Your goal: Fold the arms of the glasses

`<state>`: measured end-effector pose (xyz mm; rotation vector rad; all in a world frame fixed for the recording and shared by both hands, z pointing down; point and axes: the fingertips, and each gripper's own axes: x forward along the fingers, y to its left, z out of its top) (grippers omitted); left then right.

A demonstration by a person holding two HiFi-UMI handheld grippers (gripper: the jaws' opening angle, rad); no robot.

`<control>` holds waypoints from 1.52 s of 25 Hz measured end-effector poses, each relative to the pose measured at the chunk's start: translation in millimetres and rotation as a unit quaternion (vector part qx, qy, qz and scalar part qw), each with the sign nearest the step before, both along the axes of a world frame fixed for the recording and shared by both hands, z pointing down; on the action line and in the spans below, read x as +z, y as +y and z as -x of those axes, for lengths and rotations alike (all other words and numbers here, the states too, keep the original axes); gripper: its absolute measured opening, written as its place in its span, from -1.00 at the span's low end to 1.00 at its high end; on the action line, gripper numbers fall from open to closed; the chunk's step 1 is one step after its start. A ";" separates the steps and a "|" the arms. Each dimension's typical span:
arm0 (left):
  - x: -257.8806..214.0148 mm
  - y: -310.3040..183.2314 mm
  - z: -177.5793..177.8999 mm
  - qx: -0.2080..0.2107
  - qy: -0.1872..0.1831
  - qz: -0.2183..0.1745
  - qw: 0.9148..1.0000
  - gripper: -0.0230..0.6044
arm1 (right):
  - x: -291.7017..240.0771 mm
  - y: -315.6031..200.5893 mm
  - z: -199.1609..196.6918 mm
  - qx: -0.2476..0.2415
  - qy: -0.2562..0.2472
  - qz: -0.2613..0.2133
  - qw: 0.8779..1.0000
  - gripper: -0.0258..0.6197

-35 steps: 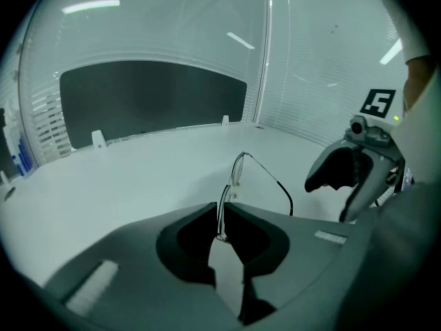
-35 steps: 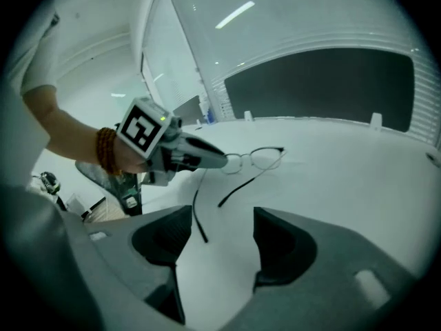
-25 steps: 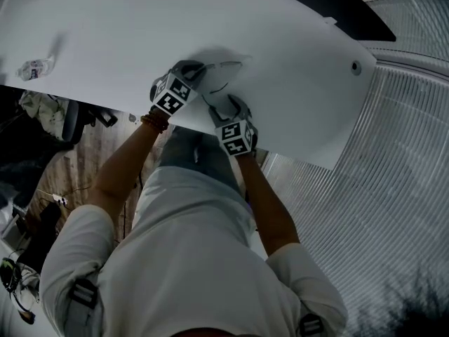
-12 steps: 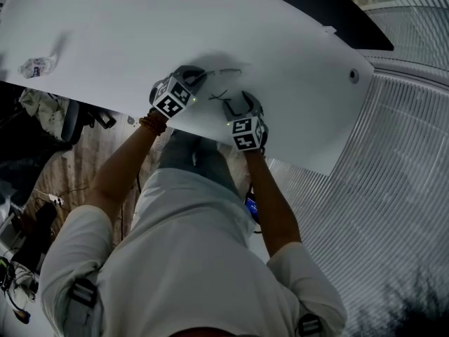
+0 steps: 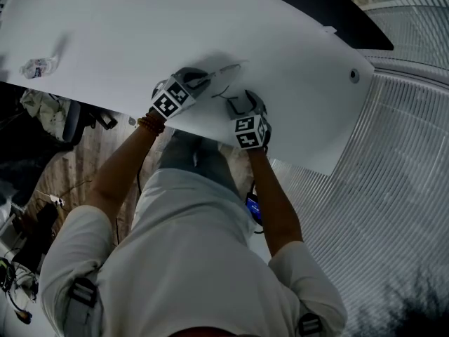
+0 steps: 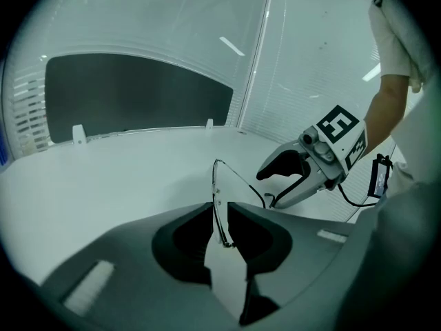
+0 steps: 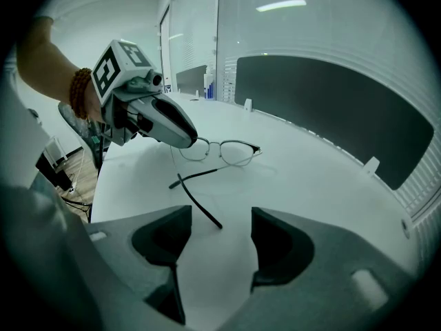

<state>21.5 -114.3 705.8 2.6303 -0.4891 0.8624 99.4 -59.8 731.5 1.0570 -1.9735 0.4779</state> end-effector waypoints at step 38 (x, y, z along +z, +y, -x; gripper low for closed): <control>-3.4 53.8 -49.6 0.102 0.020 0.027 0.994 -0.64 | -2.4 -8.6 -18.6 -0.011 0.031 -0.012 0.999 -0.05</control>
